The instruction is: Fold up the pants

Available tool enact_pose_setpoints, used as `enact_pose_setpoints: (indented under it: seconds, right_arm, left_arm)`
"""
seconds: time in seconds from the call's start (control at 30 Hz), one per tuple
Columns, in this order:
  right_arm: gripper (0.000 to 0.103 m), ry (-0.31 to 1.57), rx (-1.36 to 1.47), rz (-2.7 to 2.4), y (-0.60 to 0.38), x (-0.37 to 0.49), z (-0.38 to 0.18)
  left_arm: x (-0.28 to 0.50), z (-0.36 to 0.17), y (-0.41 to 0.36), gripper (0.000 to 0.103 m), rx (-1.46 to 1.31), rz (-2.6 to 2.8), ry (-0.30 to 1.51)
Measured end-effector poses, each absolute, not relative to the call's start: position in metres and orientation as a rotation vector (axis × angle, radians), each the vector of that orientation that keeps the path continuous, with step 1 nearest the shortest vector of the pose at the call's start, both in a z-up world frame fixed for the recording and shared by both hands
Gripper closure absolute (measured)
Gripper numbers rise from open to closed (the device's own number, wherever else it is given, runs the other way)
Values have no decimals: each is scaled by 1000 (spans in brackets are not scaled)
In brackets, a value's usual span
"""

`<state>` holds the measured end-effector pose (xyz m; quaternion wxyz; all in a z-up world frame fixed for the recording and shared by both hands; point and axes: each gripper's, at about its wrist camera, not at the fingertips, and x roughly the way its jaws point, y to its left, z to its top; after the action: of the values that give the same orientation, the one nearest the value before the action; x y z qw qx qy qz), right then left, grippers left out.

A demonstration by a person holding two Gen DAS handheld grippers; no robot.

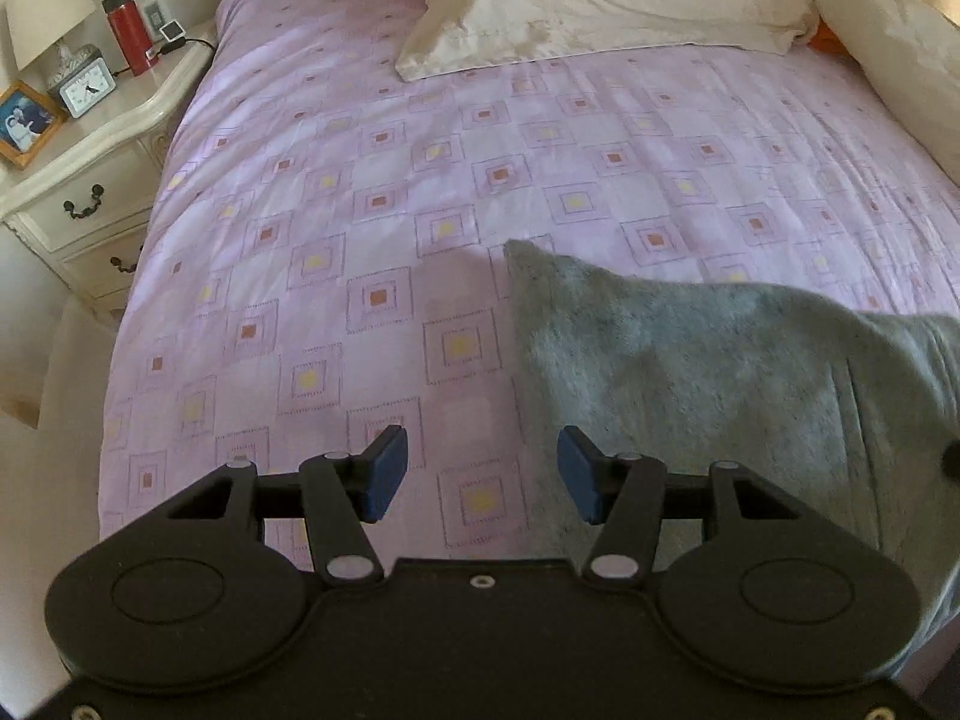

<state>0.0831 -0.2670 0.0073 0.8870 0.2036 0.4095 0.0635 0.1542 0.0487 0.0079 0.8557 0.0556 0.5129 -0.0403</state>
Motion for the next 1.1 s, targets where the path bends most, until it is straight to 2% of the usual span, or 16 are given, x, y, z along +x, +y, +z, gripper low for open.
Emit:
enact_pose_setpoints:
  seconds: [0.1, 0.17, 0.23, 0.4, 0.43, 0.5, 0.53, 0.57, 0.93, 0.97, 1.0, 1.03, 1.07, 1.1]
  right_arm:
    - [91, 807, 368, 125, -264, 79, 24]
    - [97, 786, 316, 91, -262, 78, 33]
    - [98, 781, 270, 26, -265, 79, 33]
    - [96, 905, 305, -34, -282, 90, 1]
    - [93, 907, 335, -48, -289, 89, -1]
    - [70, 878, 383, -71, -298, 85, 1]
    - [54, 864, 400, -77, -302, 84, 2]
    - [49, 855, 408, -74, -303, 83, 3]
    - [42, 1036, 471, 41, -294, 118, -38]
    - [56, 1038, 483, 53, -294, 119, -37]
    - [74, 1035, 494, 83, -293, 121, -34]
    - [85, 1019, 476, 85, -288, 119, -27]
    - [90, 995, 412, 93, -282, 116, -17]
    - [91, 954, 328, 107, -272, 108, -3]
  left_arm:
    - [147, 13, 48, 43, 110, -99, 1068]
    - [144, 17, 48, 43, 111, -103, 1060]
    - [141, 18, 48, 43, 107, -109, 1055]
    - [138, 13, 48, 43, 104, -121, 1069]
    - [135, 12, 48, 43, 101, -125, 1070]
    - [129, 11, 50, 43, 94, -138, 1067]
    - [126, 11, 51, 43, 88, -146, 1065]
    - [123, 10, 52, 42, 83, -152, 1065]
    - [103, 0, 59, 42, 79, -151, 1072]
    - [102, 0, 60, 42, 80, -150, 1070]
    - [101, 0, 61, 42, 78, -148, 1068]
    - [101, 0, 61, 43, 76, -146, 1067]
    - [101, 0, 61, 43, 77, -143, 1065]
    - [100, 2, 61, 43, 80, -142, 1061]
